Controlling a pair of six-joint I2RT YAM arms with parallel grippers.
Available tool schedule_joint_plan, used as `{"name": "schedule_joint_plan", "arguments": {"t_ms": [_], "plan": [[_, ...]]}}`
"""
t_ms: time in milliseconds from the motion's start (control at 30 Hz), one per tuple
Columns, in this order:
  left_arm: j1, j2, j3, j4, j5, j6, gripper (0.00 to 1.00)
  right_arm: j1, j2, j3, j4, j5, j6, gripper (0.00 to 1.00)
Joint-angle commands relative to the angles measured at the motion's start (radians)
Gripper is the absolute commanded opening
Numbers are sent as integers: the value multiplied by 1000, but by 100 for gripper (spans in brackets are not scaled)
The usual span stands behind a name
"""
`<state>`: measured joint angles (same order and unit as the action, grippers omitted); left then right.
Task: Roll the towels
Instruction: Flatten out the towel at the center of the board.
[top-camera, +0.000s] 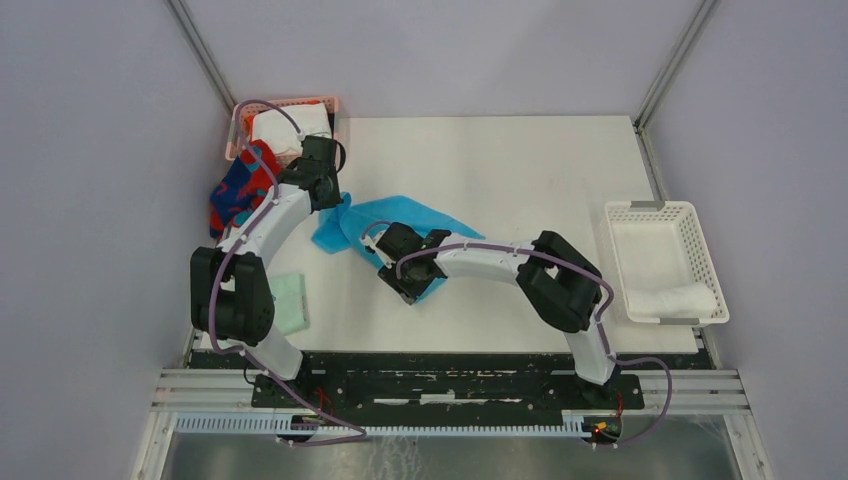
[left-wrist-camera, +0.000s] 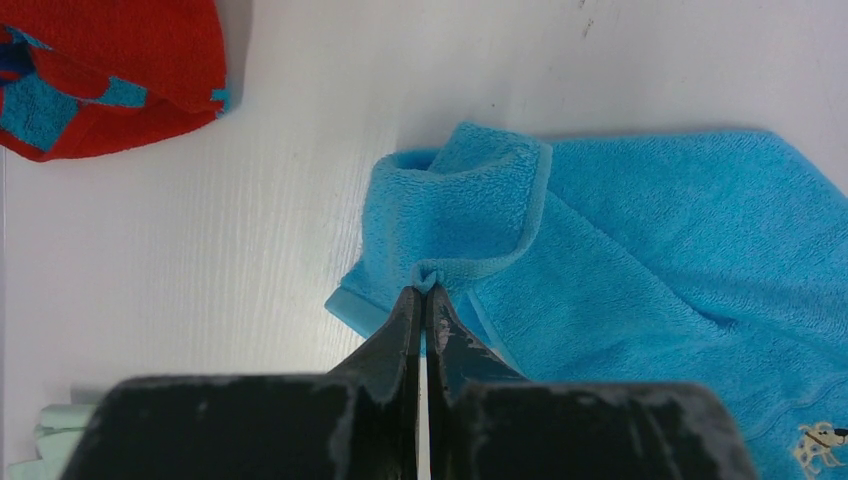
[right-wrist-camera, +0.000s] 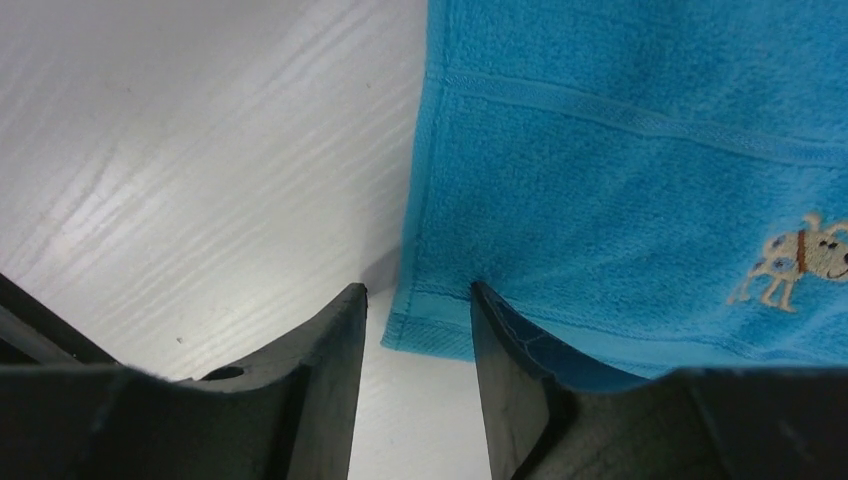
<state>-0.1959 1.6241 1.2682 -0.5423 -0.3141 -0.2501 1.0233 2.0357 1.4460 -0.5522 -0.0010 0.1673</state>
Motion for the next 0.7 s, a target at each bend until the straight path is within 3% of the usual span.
{"name": "schedule_joint_plan", "arguments": {"t_ms": [0, 133, 267, 467, 667], "plan": [[6, -12, 6, 37, -14, 46, 3, 10, 59, 53, -50, 1, -15, 51], [6, -8, 8, 34, -24, 48, 3, 10, 96, 45, -129, 91, -11, 46], [7, -9, 9, 30, -33, 50, 3, 3, 70, -7, -157, 172, -11, 26], [14, -30, 10, 29, -52, 51, 3, -70, -92, -125, -143, 221, -10, 1], [16, -78, 20, 25, -36, 51, 3, -114, -247, -128, -229, 263, -59, 0]]}}
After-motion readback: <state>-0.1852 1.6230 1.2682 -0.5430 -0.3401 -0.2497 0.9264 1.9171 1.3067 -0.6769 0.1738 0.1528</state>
